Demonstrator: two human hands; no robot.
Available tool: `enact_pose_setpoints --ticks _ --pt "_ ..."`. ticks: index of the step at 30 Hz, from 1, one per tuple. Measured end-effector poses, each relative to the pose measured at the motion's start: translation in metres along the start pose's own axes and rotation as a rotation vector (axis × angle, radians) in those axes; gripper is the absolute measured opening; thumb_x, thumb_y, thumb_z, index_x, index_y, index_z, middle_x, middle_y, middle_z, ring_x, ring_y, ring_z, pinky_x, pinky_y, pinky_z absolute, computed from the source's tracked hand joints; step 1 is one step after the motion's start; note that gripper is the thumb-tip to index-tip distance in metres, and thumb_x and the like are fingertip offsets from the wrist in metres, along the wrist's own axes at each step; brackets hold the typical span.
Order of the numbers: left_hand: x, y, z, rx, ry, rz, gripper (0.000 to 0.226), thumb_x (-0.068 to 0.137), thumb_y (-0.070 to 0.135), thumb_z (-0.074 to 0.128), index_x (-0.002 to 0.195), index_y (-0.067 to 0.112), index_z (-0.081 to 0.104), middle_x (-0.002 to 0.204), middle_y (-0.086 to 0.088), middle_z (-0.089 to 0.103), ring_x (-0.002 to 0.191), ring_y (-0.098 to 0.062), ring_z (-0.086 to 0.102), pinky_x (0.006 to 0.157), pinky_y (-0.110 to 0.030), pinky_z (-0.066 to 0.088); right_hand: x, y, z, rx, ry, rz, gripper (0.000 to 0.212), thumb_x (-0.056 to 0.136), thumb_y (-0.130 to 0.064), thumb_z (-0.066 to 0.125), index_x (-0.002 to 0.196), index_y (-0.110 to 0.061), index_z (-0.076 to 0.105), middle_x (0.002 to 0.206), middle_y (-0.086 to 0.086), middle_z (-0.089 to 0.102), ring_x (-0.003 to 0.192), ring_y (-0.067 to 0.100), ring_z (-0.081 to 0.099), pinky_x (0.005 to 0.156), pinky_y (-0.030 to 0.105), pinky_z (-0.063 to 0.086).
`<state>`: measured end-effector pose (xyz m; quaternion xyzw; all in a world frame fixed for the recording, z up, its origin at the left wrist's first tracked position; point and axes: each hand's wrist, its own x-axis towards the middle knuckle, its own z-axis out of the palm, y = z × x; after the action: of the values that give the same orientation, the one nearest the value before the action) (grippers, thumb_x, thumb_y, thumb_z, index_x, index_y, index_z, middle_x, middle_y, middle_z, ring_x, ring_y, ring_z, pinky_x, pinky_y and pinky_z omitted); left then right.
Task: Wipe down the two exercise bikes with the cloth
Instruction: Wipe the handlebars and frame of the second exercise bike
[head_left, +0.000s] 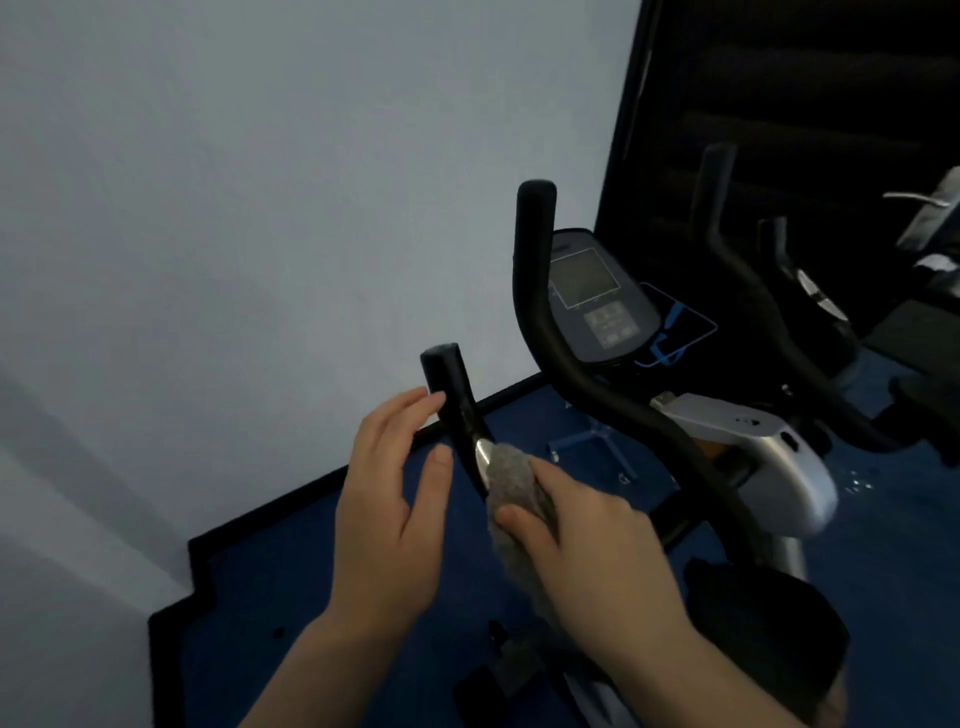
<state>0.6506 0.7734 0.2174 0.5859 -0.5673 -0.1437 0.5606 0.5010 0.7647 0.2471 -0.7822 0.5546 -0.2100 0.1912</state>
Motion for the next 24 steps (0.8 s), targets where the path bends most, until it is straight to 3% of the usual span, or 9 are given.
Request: enact_pose_setpoints --ticks 2,5,10,13,15,19,22,24 --pt "0.015 -0.003 -0.006 -0.003 -0.015 0.033 0.041 0.091 0.033 0.041 0.13 0.029 0.051 0.136 0.012 0.047 0.13 -0.004 0.041 0.105 -0.013 0.032 -0.01 0.0 -0.001 -0.083 -0.012 0.022 0.039 0.093 -0.053 0.037 0.129 -0.04 0.036 0.11 -0.013 0.062 0.098 0.008 0.06 0.071 0.025 0.038" --pt "0.034 -0.007 -0.008 -0.019 -0.045 0.058 0.043 0.091 0.032 0.04 0.134 0.027 0.049 0.142 0.014 0.044 0.134 0.001 0.036 0.109 -0.014 0.029 0.005 -0.012 0.007 -0.123 0.02 0.056 0.036 0.095 -0.052 0.03 0.121 -0.03 0.042 0.112 -0.01 0.06 0.1 0.01 0.058 0.07 0.025 0.032" --pt "0.044 -0.009 0.001 -0.077 -0.021 0.022 0.035 0.094 0.027 0.041 0.126 0.026 0.054 0.126 0.017 0.057 0.12 0.003 0.049 0.097 -0.007 0.035 0.042 -0.029 0.021 0.033 0.056 0.022 0.031 0.098 -0.042 0.035 0.121 -0.023 0.043 0.112 -0.006 0.058 0.095 0.011 0.058 0.068 0.022 0.031" --pt "0.04 -0.006 0.002 -0.09 0.005 0.016 0.039 0.093 0.031 0.038 0.127 0.025 0.055 0.127 0.02 0.056 0.121 0.004 0.049 0.096 -0.006 0.035 0.024 -0.013 0.015 0.018 -0.009 0.052 0.024 0.097 -0.047 0.028 0.108 -0.029 0.04 0.089 -0.014 0.051 0.083 0.009 0.055 0.06 0.024 0.027" --pt "0.041 -0.004 0.004 -0.109 0.021 0.005 0.039 0.093 0.031 0.037 0.126 0.024 0.056 0.126 0.021 0.056 0.12 0.004 0.05 0.095 -0.005 0.036 0.025 -0.011 0.013 0.027 -0.046 0.073 0.026 0.097 -0.048 0.024 0.102 -0.027 0.04 0.085 -0.013 0.051 0.079 0.01 0.053 0.062 0.027 0.031" --pt "0.045 -0.002 0.007 -0.125 0.097 -0.02 0.034 0.094 0.029 0.037 0.118 0.024 0.061 0.116 0.019 0.062 0.111 0.002 0.056 0.089 -0.006 0.04 0.064 -0.032 0.019 0.378 -0.023 0.073 0.029 0.099 -0.043 0.027 0.111 -0.024 0.047 0.098 -0.007 0.061 0.087 0.009 0.059 0.074 0.029 0.047" --pt "0.045 0.001 0.011 -0.142 0.139 -0.049 0.039 0.093 0.037 0.033 0.117 0.025 0.061 0.115 0.019 0.063 0.11 0.002 0.058 0.087 -0.006 0.04 0.078 -0.044 0.024 0.732 0.053 0.018 0.018 0.099 -0.036 0.034 0.112 -0.036 0.047 0.1 -0.011 0.06 0.087 0.001 0.059 0.073 0.024 0.051" --pt "0.042 0.002 0.009 -0.148 0.12 -0.073 0.039 0.094 0.035 0.031 0.12 0.027 0.059 0.119 0.02 0.061 0.113 0.006 0.055 0.088 -0.004 0.038 0.074 -0.042 0.028 0.779 0.081 -0.058 0.024 0.099 -0.029 0.038 0.117 -0.043 0.044 0.107 -0.014 0.056 0.095 0.0 0.058 0.081 0.025 0.052"
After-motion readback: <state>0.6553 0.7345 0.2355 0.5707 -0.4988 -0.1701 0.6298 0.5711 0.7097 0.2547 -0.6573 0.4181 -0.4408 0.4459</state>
